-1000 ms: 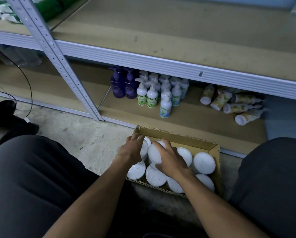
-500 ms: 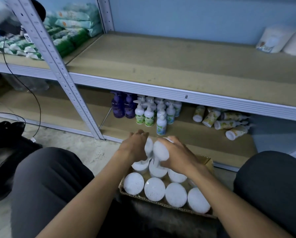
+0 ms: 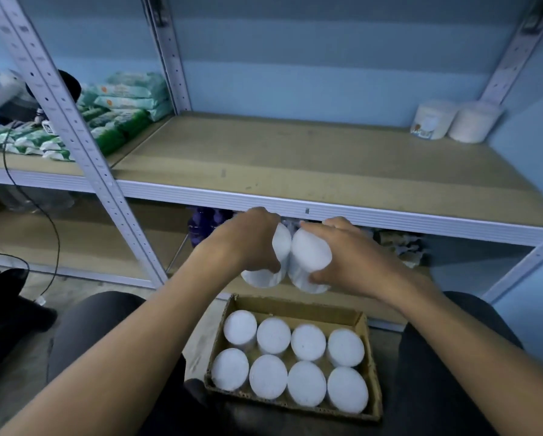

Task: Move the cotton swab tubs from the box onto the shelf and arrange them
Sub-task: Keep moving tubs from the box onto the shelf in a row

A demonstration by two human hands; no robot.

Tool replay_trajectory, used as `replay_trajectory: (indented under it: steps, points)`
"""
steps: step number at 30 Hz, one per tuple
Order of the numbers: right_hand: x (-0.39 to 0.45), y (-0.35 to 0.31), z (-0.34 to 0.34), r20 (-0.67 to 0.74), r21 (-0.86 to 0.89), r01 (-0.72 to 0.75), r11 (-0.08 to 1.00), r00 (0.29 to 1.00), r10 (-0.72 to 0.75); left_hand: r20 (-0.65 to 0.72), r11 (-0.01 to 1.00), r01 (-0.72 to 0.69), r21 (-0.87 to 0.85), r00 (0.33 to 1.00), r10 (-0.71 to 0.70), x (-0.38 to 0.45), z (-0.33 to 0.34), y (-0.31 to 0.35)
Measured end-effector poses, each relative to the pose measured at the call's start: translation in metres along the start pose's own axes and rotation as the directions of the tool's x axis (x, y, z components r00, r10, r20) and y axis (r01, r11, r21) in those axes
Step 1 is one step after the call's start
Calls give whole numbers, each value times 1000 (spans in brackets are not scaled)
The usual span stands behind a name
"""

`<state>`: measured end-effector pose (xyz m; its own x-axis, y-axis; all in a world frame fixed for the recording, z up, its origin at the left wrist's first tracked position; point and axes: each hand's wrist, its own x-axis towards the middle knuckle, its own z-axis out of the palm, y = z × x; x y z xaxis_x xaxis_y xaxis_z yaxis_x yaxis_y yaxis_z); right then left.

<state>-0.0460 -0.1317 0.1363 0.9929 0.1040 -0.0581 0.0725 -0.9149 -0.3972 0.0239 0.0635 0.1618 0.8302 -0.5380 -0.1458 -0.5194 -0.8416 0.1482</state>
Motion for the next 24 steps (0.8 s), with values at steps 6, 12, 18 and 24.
replay_trajectory:
  steps: [6,12,18,24]
  points:
    - [-7,1,-62,-76,-66,-14,998,997,9,-60,997,-50,54,997,54,11,-53,31]
    - [3,19,-121,-153,-150,-59,987,988,36,-110,986,-93,136,988,108,42,-101,66]
    - [17,35,-172,-232,-186,-176,967,964,131,-107,978,-130,163,983,149,76,-139,97]
    - [36,54,-188,-235,-152,-248,957,949,208,-60,975,-144,169,986,156,117,-152,112]
